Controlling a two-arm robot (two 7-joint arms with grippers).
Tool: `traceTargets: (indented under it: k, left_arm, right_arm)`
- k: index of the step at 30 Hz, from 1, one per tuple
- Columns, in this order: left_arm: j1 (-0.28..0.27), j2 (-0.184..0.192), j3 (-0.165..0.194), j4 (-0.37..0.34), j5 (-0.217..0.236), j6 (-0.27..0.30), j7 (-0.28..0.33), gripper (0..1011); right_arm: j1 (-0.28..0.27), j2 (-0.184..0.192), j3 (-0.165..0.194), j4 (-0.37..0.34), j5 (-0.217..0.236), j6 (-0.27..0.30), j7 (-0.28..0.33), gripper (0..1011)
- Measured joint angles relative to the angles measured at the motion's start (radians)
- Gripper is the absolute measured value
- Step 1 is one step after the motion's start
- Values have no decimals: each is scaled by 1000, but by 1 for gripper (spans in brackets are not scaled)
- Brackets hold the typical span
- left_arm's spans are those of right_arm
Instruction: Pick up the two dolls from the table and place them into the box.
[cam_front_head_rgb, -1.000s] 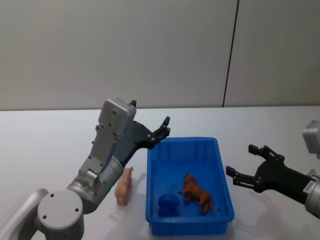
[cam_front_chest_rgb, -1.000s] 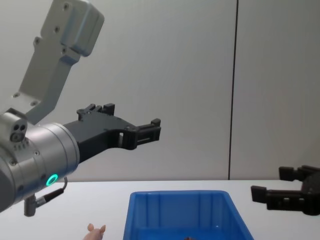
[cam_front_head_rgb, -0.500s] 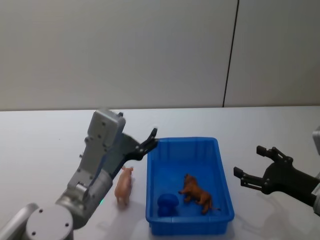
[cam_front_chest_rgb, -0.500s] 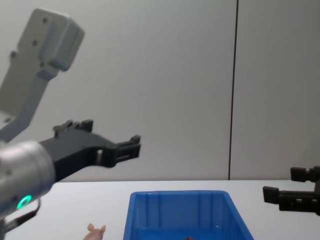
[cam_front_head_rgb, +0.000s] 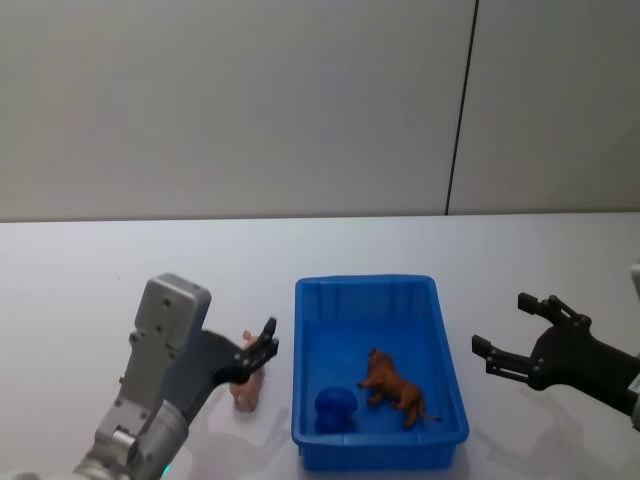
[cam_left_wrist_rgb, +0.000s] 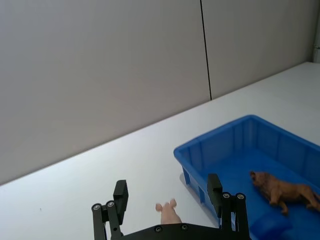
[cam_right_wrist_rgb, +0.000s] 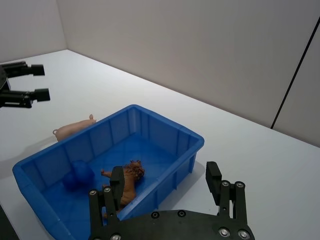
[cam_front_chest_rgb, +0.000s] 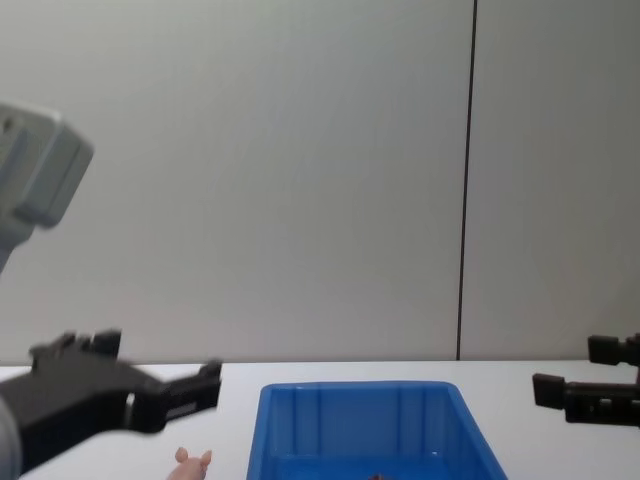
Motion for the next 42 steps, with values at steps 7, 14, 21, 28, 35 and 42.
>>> traceTargets:
  k: [7, 14, 21, 28, 35, 42]
  left_arm:
    - [35, 23, -4, 2, -38, 11, -19, 1001]
    - [46, 29, -7, 34, -59, 14, -69, 1001]
    - [41, 24, -11, 78, -68, 13, -114, 1001]
    - [33, 13, -13, 124, -71, 8, -142, 1001]
    - [17, -3, -15, 180, -66, 0, -168, 1001]
    - [-4, -22, -17, 233, -57, -15, -199, 1001]
  right_arm:
    - [-2, 2, 1, -1, 1, -1, -1, 1001]
    - [-2, 3, 2, -2, 2, -1, -1, 1001]
    - [-3, 3, 2, -2, 3, -1, -1, 1001]
    - [-3, 4, 2, -2, 3, -1, -1, 1001]
    - [-3, 4, 2, -2, 3, -1, -1, 1001]
    - [-3, 4, 2, -2, 3, -1, -1, 1001]
